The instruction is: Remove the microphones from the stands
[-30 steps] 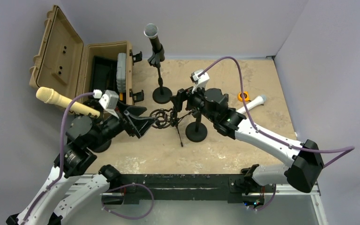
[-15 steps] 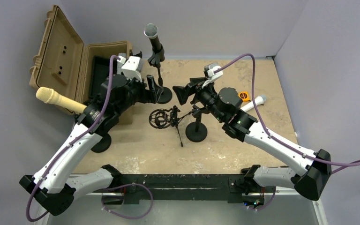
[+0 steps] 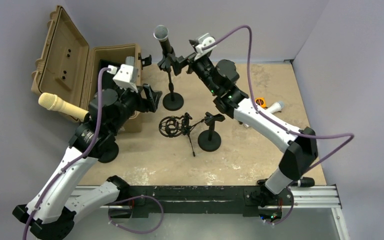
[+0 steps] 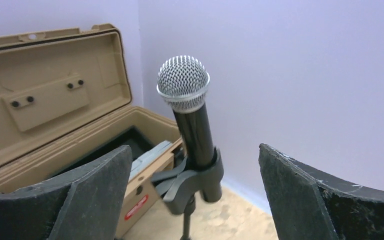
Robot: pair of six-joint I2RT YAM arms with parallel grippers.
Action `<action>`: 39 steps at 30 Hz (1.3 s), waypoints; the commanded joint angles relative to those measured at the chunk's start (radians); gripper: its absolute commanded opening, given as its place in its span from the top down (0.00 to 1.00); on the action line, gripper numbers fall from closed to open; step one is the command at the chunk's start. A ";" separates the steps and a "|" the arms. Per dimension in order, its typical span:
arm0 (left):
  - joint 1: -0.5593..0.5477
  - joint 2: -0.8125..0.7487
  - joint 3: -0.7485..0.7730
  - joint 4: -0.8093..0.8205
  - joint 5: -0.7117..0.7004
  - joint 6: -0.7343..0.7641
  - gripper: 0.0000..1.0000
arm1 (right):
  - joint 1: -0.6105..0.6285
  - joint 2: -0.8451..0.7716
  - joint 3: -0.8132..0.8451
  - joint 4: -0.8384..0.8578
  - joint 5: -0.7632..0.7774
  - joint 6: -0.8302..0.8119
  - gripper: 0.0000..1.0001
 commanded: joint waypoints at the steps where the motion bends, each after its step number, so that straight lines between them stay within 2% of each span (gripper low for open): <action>1: 0.002 -0.048 -0.052 0.063 -0.009 0.070 0.29 | -0.005 0.111 0.173 0.058 -0.072 -0.205 0.05; 6: 0.003 -0.080 -0.082 0.088 0.012 0.066 0.29 | -0.022 0.219 0.262 0.100 -0.071 -0.263 0.04; 10: 0.003 -0.070 -0.077 0.074 0.024 0.057 0.29 | -0.033 0.311 0.378 0.060 -0.072 -0.277 0.04; 20: 0.002 -0.062 -0.076 0.067 0.041 0.040 0.30 | -0.042 0.461 0.535 0.015 -0.078 -0.297 0.08; 28: 0.003 -0.043 -0.080 0.067 0.040 0.036 0.30 | -0.042 0.495 0.579 0.013 -0.110 -0.283 0.27; 39: 0.003 -0.007 -0.087 0.073 0.002 0.044 0.29 | -0.041 0.441 0.530 -0.003 -0.120 -0.253 0.78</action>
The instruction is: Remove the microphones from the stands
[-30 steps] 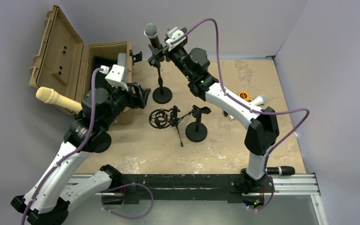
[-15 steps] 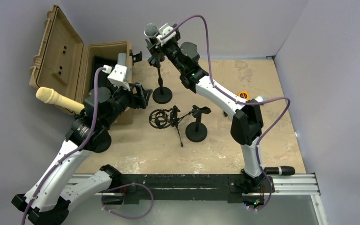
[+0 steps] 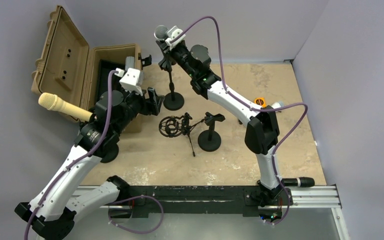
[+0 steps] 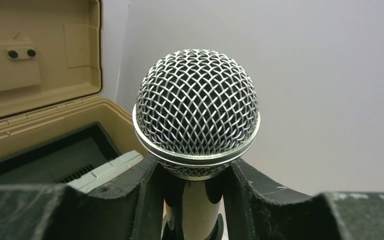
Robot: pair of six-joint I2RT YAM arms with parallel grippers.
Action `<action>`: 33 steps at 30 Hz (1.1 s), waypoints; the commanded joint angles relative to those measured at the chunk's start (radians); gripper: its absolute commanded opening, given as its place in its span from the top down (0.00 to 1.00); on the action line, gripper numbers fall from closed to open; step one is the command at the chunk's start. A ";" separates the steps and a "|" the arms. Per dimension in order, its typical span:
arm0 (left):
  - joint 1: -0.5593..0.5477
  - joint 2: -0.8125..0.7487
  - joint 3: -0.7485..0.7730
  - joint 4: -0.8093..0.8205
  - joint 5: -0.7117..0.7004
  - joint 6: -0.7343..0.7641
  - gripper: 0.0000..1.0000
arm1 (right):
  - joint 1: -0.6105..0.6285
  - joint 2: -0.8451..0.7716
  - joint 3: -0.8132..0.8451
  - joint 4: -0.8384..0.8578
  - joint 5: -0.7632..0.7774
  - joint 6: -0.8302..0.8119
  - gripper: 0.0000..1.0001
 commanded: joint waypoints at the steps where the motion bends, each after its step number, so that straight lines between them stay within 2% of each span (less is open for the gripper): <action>1: 0.003 0.021 -0.004 0.048 -0.031 0.009 0.28 | -0.001 -0.076 -0.006 0.020 -0.004 -0.005 0.82; 5: 0.003 0.059 -0.012 0.084 -0.066 0.013 0.21 | -0.001 -0.081 -0.005 0.009 0.006 -0.006 0.96; 7: 0.003 0.091 -0.009 0.106 -0.096 -0.015 0.17 | -0.002 -0.085 -0.014 0.011 0.001 -0.002 1.00; 10: 0.005 0.169 0.007 0.130 -0.176 -0.114 0.16 | -0.001 -0.084 -0.017 0.004 -0.014 0.000 1.00; 13: 0.005 0.241 0.017 0.203 -0.217 -0.118 0.13 | -0.001 -0.081 -0.002 0.000 -0.043 0.013 1.00; 18: 0.022 0.296 -0.086 0.562 -0.231 0.020 0.08 | -0.002 -0.072 0.031 -0.009 -0.090 0.037 1.00; 21: 0.056 0.360 -0.033 0.537 -0.208 0.044 0.08 | -0.003 -0.073 0.034 -0.007 -0.099 0.038 1.00; 23: 0.062 0.394 -0.005 0.525 -0.247 0.067 0.10 | -0.003 -0.075 0.031 -0.007 -0.103 0.038 1.00; 33: 0.064 0.508 -0.006 0.723 -0.224 0.132 0.16 | -0.003 -0.066 0.041 -0.014 -0.127 0.053 1.00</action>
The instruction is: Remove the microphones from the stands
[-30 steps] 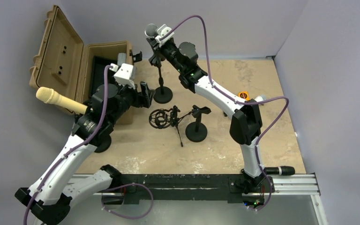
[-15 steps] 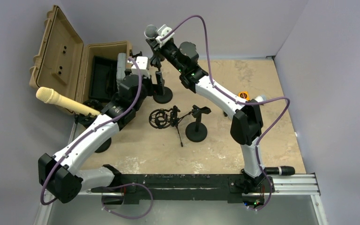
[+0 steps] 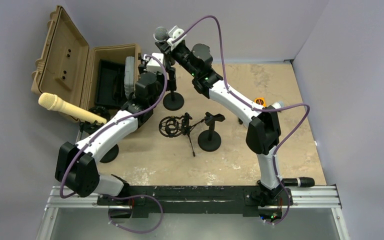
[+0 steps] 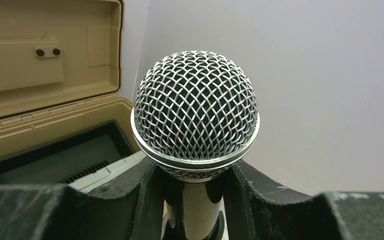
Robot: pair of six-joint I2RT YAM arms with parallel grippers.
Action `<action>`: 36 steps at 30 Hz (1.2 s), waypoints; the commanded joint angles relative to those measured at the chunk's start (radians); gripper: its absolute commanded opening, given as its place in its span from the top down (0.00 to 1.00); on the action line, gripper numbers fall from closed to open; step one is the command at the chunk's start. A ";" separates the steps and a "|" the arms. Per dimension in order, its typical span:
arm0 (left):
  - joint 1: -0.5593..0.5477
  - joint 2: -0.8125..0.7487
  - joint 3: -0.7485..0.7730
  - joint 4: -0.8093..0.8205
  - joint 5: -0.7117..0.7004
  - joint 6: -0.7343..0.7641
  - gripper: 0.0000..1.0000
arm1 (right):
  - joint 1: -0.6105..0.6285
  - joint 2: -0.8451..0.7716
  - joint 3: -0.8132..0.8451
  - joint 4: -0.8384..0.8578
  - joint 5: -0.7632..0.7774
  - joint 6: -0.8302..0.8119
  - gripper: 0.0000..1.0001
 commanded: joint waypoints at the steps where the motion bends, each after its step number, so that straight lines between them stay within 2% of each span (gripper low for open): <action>1: 0.005 0.022 0.040 0.158 0.004 0.049 0.16 | -0.001 -0.053 0.052 0.000 -0.038 0.025 1.00; 7: 0.009 0.068 0.091 0.163 -0.021 0.051 0.15 | -0.001 -0.054 0.065 -0.010 -0.036 0.022 1.00; 12: 0.014 0.092 0.104 0.182 -0.025 0.061 0.21 | -0.001 -0.051 0.082 -0.017 -0.042 0.026 1.00; 14: 0.015 0.100 0.103 0.183 -0.021 0.062 0.27 | -0.002 -0.048 0.090 -0.020 -0.046 0.028 1.00; 16: 0.017 0.105 0.102 0.184 -0.025 0.055 0.43 | -0.001 -0.044 0.098 -0.023 -0.050 0.029 1.00; 20: 0.022 0.113 0.113 0.152 -0.007 0.044 0.90 | -0.001 -0.038 0.103 -0.019 -0.050 0.032 1.00; 21: 0.023 0.112 0.114 0.137 -0.008 0.040 0.99 | -0.001 -0.035 0.106 -0.017 -0.047 0.034 1.00; 26: 0.035 0.089 0.058 0.133 -0.001 -0.016 1.00 | -0.001 -0.027 0.125 -0.013 -0.020 0.043 1.00; 33: 0.036 0.047 0.023 0.145 0.020 -0.015 1.00 | -0.001 -0.028 0.143 -0.010 0.021 0.046 1.00; 34: 0.042 0.026 0.017 0.151 0.027 -0.023 0.94 | -0.001 -0.030 0.142 -0.013 0.017 0.043 1.00; 36: 0.074 -0.007 -0.009 0.189 0.108 -0.061 0.62 | -0.001 -0.033 0.135 -0.014 0.017 0.039 1.00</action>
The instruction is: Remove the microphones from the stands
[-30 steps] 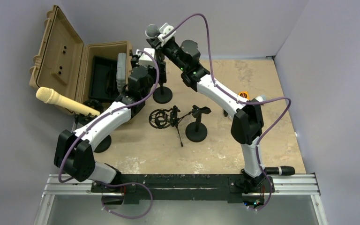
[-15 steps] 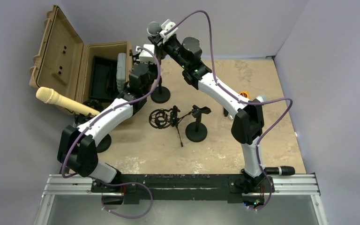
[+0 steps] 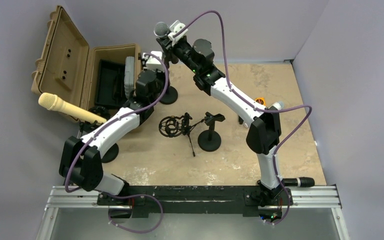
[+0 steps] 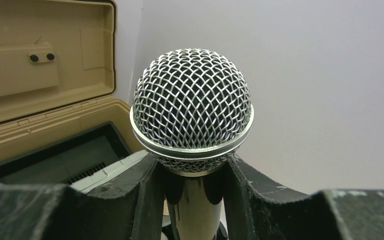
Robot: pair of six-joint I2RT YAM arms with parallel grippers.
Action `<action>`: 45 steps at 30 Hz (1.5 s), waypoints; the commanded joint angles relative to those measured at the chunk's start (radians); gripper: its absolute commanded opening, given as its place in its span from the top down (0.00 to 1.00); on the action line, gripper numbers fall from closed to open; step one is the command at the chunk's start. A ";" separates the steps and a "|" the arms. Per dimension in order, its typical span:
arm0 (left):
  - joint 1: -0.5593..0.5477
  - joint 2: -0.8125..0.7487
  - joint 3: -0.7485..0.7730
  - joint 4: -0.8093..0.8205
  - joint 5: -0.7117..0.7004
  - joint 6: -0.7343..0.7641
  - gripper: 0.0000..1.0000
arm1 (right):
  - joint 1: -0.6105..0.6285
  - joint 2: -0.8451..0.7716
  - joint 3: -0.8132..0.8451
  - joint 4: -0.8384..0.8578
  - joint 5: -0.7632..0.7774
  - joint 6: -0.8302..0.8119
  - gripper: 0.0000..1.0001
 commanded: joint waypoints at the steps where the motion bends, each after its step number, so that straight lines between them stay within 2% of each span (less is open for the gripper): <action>1: 0.067 -0.102 -0.039 0.110 0.139 -0.081 0.50 | 0.010 -0.034 0.059 0.067 0.005 0.016 1.00; 3: 0.123 -0.106 -0.033 0.109 0.241 -0.146 0.36 | 0.009 -0.037 0.049 0.066 0.003 0.011 1.00; 4: 0.153 -0.097 -0.026 0.113 0.299 -0.161 0.26 | 0.009 -0.040 0.047 0.065 -0.001 0.010 1.00; 5: 0.188 -0.088 -0.018 0.124 0.365 -0.167 0.22 | 0.010 -0.040 0.045 0.064 -0.007 0.009 1.00; 8: 0.252 -0.053 0.012 0.163 0.540 -0.146 0.20 | 0.010 -0.046 0.035 0.065 -0.033 0.008 1.00; 12: 0.290 -0.009 0.046 0.211 0.672 -0.040 0.19 | 0.008 -0.049 0.032 0.062 -0.050 0.005 1.00; 16: 0.330 0.054 0.113 0.209 0.840 -0.018 0.18 | 0.008 -0.050 0.031 0.060 -0.062 0.003 1.00; 19: 0.336 0.092 0.154 0.194 0.902 0.006 0.19 | 0.008 -0.050 0.029 0.058 -0.067 0.001 1.00; 25: 0.336 0.129 0.179 0.171 0.947 0.007 0.31 | 0.008 -0.048 0.040 0.056 -0.072 0.001 1.00; 36: 0.335 0.112 0.120 0.174 0.937 -0.005 0.26 | 0.007 -0.038 0.066 0.040 -0.082 -0.001 1.00; 38: 0.333 0.108 0.113 0.167 0.934 -0.003 0.28 | 0.008 -0.036 0.067 0.037 -0.080 -0.002 1.00; 41: 0.333 0.106 0.113 0.164 0.910 -0.001 0.41 | 0.008 -0.037 0.067 0.037 -0.080 -0.001 1.00; 43: 0.333 0.109 0.136 0.127 0.901 0.007 0.58 | 0.008 -0.036 0.069 0.037 -0.082 -0.001 1.00; 45: 0.331 0.108 0.160 0.084 0.890 0.016 0.81 | 0.008 -0.035 0.072 0.037 -0.082 -0.001 1.00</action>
